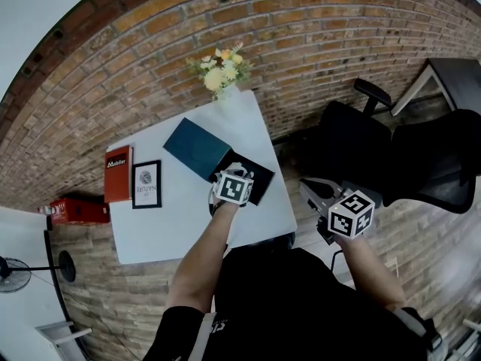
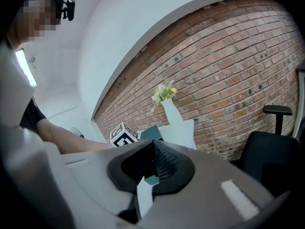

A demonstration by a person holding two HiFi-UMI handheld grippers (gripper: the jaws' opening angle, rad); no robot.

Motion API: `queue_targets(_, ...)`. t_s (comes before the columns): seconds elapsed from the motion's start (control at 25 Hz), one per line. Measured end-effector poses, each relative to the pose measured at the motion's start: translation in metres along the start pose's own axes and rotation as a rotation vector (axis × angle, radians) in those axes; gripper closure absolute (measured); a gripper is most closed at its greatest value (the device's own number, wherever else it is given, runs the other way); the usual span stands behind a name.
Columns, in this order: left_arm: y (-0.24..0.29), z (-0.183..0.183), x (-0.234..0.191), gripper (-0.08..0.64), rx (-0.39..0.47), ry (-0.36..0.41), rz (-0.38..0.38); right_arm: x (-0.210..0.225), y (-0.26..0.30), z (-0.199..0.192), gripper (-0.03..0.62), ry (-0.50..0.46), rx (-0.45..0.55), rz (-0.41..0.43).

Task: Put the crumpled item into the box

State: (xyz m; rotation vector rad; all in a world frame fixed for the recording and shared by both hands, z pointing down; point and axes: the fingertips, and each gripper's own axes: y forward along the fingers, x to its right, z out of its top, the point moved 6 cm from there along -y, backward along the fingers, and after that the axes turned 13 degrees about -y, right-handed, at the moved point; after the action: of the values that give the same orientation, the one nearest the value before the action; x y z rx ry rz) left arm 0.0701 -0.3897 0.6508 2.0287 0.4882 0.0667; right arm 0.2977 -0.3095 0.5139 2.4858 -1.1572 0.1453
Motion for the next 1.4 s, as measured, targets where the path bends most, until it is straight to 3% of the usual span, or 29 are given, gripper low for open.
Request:
queue_targets(0.28,-0.036,-0.013,-0.007,0.486,0.093,-0.003,-0.092,-0.025,0.001,0.023,0.591,-0.049,0.034,-0.043)
queue_targets(0.48,-0.060,-0.051,-0.030,0.483,0.052,0.050,-0.120,-0.049,0.024,0.030,0.592,0.006,0.064,-0.056)
queue_targets(0.68,-0.054,-0.072,-0.044,0.436,0.026,0.072,-0.145,-0.084,0.045,0.023,0.592,0.010,0.034,-0.041)
queue_targets(0.88,-0.042,-0.068,-0.036,0.434,0.014,0.107,-0.187,-0.092,0.034,0.010,0.592,0.029,-0.002,-0.098)
queue_targets(1.12,-0.038,-0.061,-0.035,0.459,-0.011,0.144,-0.166,-0.091,0.018,0.000,0.592,0.067,0.004,-0.171)
queue_targets(1.4,-0.045,-0.042,-0.023,0.495,0.024,0.172,-0.200,-0.091,0.022,-0.001,0.592,0.083,0.023,-0.186)
